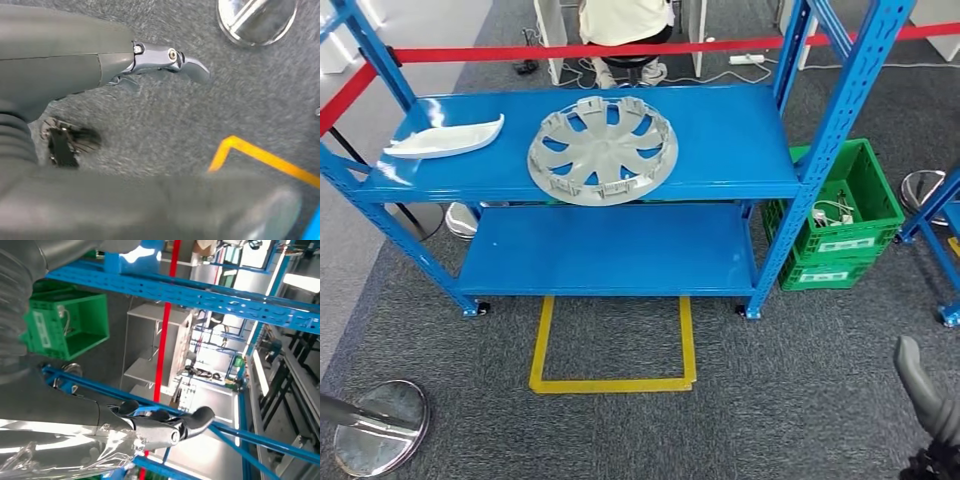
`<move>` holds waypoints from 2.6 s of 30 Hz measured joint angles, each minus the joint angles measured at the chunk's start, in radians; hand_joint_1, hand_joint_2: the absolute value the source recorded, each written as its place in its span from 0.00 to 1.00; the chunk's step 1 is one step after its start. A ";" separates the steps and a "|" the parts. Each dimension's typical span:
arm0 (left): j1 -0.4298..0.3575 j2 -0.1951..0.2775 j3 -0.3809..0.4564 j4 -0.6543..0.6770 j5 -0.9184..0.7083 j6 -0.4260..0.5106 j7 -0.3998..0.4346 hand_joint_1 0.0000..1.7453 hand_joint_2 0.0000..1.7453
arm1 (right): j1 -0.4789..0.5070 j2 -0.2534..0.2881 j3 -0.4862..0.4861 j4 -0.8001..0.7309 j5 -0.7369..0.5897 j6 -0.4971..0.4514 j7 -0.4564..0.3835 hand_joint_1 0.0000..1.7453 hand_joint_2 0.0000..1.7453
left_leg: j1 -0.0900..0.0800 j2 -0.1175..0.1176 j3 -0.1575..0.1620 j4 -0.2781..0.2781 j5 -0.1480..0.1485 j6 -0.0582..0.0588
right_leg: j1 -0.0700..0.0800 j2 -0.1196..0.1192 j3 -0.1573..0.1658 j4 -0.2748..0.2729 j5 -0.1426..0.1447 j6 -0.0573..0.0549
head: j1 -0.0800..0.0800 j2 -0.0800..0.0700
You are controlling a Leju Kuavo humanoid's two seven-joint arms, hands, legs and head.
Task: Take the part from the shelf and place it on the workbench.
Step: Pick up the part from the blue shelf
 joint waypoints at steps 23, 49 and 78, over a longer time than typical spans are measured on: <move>-0.114 0.029 0.223 0.244 -0.330 -0.107 -0.130 0.00 0.00 | -0.009 -0.492 0.484 -0.016 0.361 -0.135 0.244 0.00 1.00 | -0.069 -0.059 -0.080 0.019 0.061 0.117 | 0.037 0.008 -0.022 0.104 -0.144 0.013 | 0.005 0.000; -0.189 0.088 0.236 0.413 -0.409 -0.056 -0.160 0.00 0.00 | -0.118 -0.721 0.799 0.029 0.588 -0.169 0.460 0.00 1.00 | -0.067 -0.060 -0.216 0.064 0.142 0.082 | 0.034 0.017 0.056 -0.067 -0.002 -0.035 | 0.008 0.001; -0.240 0.172 0.227 0.636 -0.433 0.031 -0.226 0.00 0.00 | -0.157 -0.751 0.852 0.076 0.645 -0.116 0.602 0.00 1.00 | -0.066 -0.053 -0.233 0.192 0.035 0.063 | 0.022 0.008 0.017 -0.046 0.031 -0.028 | 0.005 0.001</move>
